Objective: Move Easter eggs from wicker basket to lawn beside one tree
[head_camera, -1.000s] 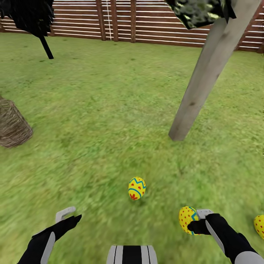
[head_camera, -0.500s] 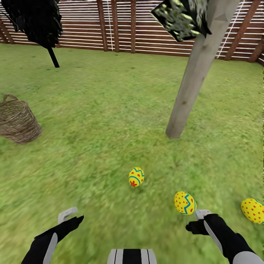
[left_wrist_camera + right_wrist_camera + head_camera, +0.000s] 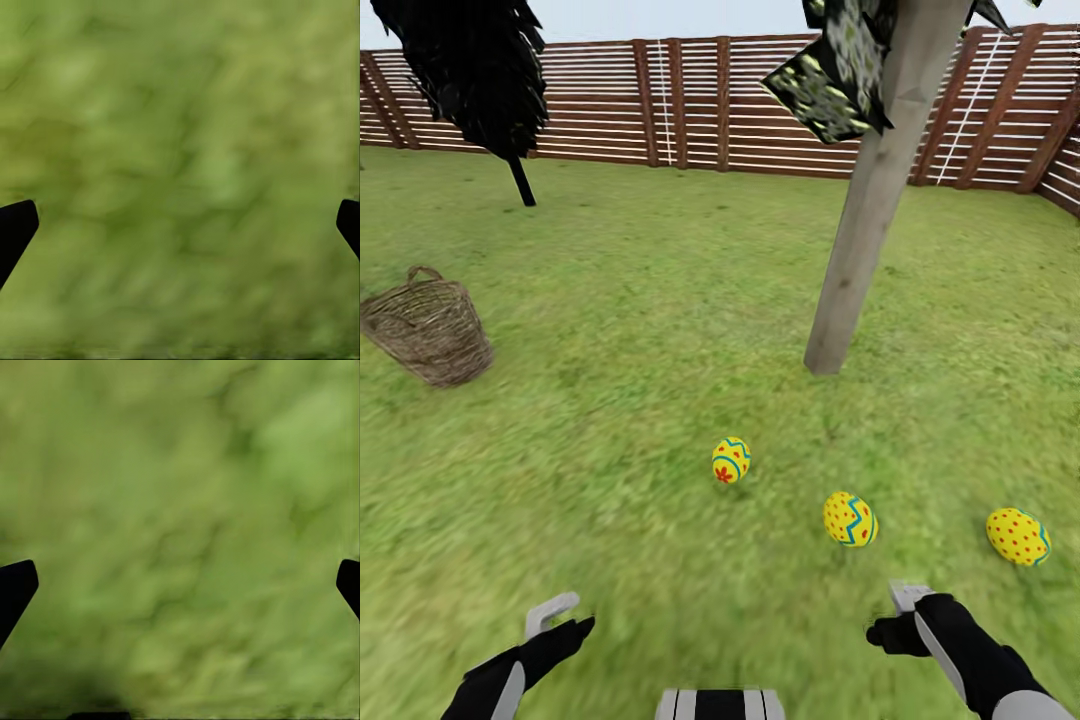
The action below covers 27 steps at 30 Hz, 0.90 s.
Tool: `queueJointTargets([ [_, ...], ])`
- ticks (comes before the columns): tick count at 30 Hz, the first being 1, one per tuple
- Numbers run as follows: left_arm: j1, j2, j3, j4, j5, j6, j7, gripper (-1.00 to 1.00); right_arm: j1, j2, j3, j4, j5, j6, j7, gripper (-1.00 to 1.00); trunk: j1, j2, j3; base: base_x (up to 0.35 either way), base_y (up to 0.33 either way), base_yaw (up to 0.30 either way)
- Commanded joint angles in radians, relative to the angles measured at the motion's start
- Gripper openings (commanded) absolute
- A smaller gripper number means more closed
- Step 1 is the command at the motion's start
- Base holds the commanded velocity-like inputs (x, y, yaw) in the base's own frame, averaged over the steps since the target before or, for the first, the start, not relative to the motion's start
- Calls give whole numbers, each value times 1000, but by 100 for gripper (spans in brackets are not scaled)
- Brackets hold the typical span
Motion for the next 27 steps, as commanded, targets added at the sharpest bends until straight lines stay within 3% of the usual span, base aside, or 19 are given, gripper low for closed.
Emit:
queueJointTargets([
  [1, 0, -1, 3, 7, 7, 5, -2, 100, 0, -6, 5, 20, -11, 2, -1, 100, -1, 0, 3, -191, 0, 0],
  [9, 0, -2, 4, 11, 10, -3, -5, 100, 0, -1, 7, 36, -11, 4, -2, 100, -1, 0, 3, -148, 0, 0],
  [21, 0, -1, 3, 13, 10, -1, -6, 100, 0, -1, 6, 36, -11, 3, -3, 100, -7, 3, 50, -335, 0, 0],
  [27, 0, 3, 5, 13, 12, -1, -5, 100, 0, 8, 7, 51, -11, 2, -4, 100, -9, 4, 73, -76, 0, 0],
])
